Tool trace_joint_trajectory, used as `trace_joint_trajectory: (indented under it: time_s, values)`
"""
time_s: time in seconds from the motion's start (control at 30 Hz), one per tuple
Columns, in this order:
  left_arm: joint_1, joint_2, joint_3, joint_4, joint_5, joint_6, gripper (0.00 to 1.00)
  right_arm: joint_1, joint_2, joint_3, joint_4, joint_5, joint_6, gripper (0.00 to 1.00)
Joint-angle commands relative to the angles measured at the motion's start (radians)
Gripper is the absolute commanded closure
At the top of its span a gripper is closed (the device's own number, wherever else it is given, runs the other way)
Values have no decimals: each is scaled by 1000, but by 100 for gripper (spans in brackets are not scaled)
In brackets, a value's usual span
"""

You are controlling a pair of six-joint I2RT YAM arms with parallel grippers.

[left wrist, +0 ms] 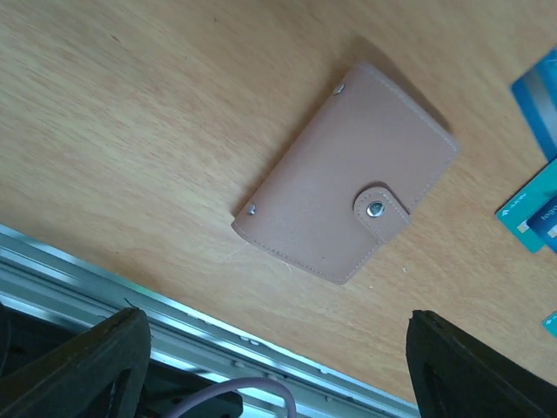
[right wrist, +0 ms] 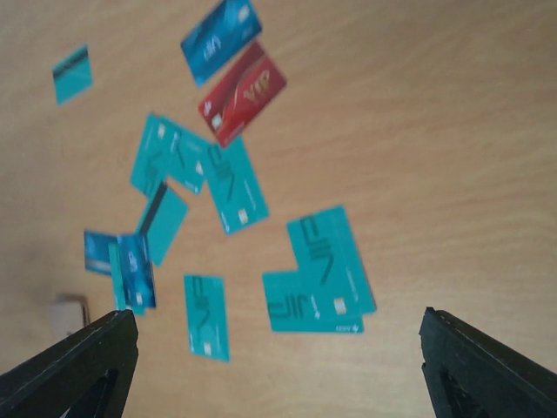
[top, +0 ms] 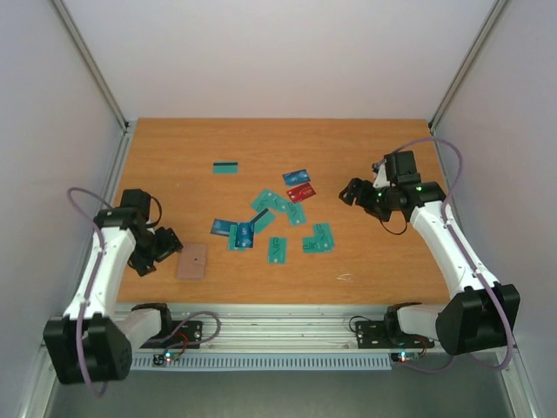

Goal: Put the credit cards into the card holder

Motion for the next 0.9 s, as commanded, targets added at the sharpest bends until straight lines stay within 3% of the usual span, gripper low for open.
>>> trace_joint_trajectory:
  time_s: [0.0, 0.13, 0.37, 0.5, 0.87]
  values:
    - [25, 119, 41, 54, 83, 26, 18, 75, -20, -16, -84, -11, -1, 10]
    - [33, 235, 58, 98, 64, 30, 21, 134, -9, -17, -100, 11, -18, 11]
    - [109, 362, 19, 195, 134, 48, 41, 153, 2, -4, -124, 6, -48, 11]
    - [118, 425, -13, 273, 201, 14, 46, 154, 16, -2, -135, 4, -64, 11]
    - [118, 485, -140, 440, 181, -67, 54, 154, 19, 15, -171, 5, -91, 12]
